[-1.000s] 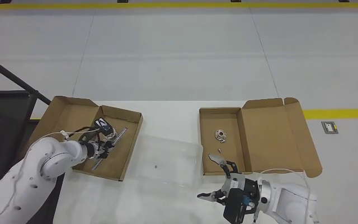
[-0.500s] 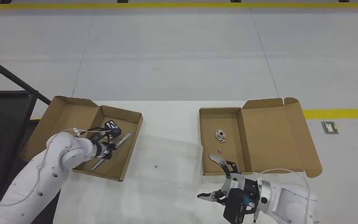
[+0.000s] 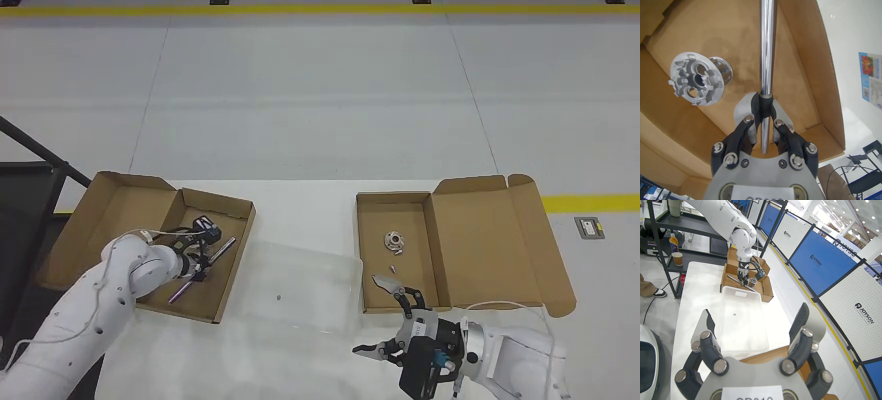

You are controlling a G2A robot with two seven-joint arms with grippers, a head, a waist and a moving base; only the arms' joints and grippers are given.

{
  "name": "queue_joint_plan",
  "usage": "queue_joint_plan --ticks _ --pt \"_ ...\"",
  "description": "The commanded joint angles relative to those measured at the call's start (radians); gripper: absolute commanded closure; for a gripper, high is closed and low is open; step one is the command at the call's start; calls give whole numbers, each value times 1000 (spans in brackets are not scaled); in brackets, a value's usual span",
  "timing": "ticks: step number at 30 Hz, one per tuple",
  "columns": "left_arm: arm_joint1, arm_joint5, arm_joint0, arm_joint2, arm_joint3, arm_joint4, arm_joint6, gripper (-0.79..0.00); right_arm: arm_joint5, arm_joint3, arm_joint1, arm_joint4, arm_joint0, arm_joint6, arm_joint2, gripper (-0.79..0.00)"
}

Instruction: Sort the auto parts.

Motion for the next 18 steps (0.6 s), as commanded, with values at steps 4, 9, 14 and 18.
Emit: queue_joint_plan --ticks 4,9,14,18 --pt "-21 -11 -18 17 47 0 17 -89 0 0 0 0 0 0 0 -785" --pt "-32 -29 -30 15 77 5 30 -179 0 0 0 0 0 0 0 -785" --pt "-32 -50 -29 -3 81 9 38 -215 0 0 0 0 0 0 0 -785" --pt "-17 -93 -11 -45 46 -19 48 -209 0 0 0 0 0 0 0 -785"
